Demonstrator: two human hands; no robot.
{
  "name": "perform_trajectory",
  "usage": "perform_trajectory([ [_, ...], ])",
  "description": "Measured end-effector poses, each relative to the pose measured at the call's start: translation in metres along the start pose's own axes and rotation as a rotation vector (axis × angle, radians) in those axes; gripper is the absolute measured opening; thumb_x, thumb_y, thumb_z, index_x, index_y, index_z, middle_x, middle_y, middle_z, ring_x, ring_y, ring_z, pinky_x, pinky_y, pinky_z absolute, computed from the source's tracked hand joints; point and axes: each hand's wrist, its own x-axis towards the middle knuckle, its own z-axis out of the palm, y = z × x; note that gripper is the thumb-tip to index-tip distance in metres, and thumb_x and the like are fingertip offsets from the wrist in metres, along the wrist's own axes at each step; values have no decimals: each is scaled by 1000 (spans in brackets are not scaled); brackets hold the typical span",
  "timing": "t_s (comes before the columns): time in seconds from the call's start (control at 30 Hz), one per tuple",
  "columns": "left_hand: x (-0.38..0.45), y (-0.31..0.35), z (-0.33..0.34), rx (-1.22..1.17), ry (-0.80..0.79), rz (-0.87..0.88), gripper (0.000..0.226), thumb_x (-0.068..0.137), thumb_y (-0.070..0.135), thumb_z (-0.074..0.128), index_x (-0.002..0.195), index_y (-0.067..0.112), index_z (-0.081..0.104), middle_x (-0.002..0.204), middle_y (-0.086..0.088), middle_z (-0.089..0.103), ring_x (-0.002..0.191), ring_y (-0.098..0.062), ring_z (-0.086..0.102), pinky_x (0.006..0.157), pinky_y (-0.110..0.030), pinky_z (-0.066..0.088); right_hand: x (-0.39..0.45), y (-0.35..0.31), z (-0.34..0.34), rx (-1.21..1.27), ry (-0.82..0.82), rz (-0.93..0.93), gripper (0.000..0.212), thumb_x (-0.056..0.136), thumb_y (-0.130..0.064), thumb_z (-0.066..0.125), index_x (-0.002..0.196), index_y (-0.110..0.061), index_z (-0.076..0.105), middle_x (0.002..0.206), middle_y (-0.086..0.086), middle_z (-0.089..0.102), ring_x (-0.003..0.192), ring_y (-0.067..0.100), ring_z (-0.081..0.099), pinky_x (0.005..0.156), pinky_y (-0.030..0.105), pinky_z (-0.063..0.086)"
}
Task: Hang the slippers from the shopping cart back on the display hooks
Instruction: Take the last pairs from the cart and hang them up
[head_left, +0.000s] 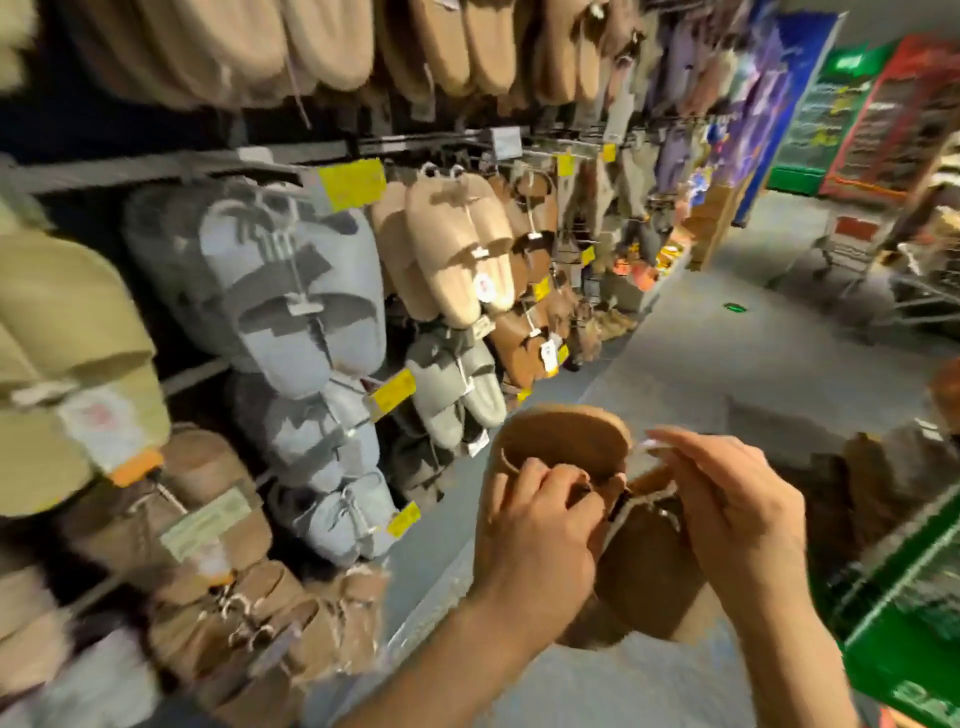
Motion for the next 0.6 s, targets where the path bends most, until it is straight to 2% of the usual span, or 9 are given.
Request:
perform_trajectory([
  [0.03,-10,-15,-9,42,27,-28,28,66,23,50,87,27,68,91,5,64,86,-17,45,73,-30,34,2,-13,16,45,-20,-18,28,86,-24,48,95,-11,71,82,4,68,70,23,58,67,18,39],
  [0.1,-33,-41,-30,121,37,-89,30,66,25,44,85,26,67,90,3,65,87,-18,44,74,-29,44,1,-39,46,137,-62,-56,26,86,-23,48,95,-12,71,83,1,67,71,20,58,65,20,41],
  [0.17,-56,-62,-49,161,14,-152,23,67,27,57,87,28,69,89,4,66,89,-19,52,69,-34,52,-2,-61,74,232,-94,-80,23,86,-21,51,96,-14,71,84,-4,67,73,14,56,65,24,43],
  [0.23,-78,-77,-64,190,-40,-221,27,65,31,64,91,29,70,88,6,66,84,-21,61,65,-36,54,-10,-79,102,315,-131,-84,19,84,-17,55,96,-16,70,84,-5,67,75,10,55,66,21,41],
  [0.33,-109,-99,-78,219,-91,-361,29,73,38,53,94,32,71,86,11,65,79,-16,63,62,-33,54,-16,-101,142,428,-224,-129,22,83,-22,52,98,-25,68,86,-2,69,78,8,54,66,20,40],
  [0.4,-127,-112,-77,221,-148,-452,37,74,40,41,93,34,72,84,14,65,77,-15,65,61,-29,55,-20,-111,168,505,-304,-157,27,79,-15,58,103,-27,60,84,0,69,78,11,54,64,23,42],
  [0.47,-141,-124,-70,243,-213,-492,38,71,40,41,90,35,73,81,17,65,73,-13,65,63,-23,53,-24,-116,196,542,-371,-190,32,75,-11,61,103,-26,57,82,1,70,76,12,54,64,24,43],
  [0.53,-146,-134,-63,263,-289,-547,37,69,38,40,82,34,75,76,19,65,70,-7,59,69,-16,42,-29,-116,226,579,-456,-188,22,78,-16,61,97,-25,63,79,-1,72,76,10,56,67,14,41],
  [0.6,-146,-141,-52,286,-276,-605,32,67,35,44,75,33,75,73,21,65,73,-4,49,70,-16,38,-34,-111,254,587,-544,-169,14,78,-19,62,90,-24,68,74,1,71,72,10,57,67,17,43],
])
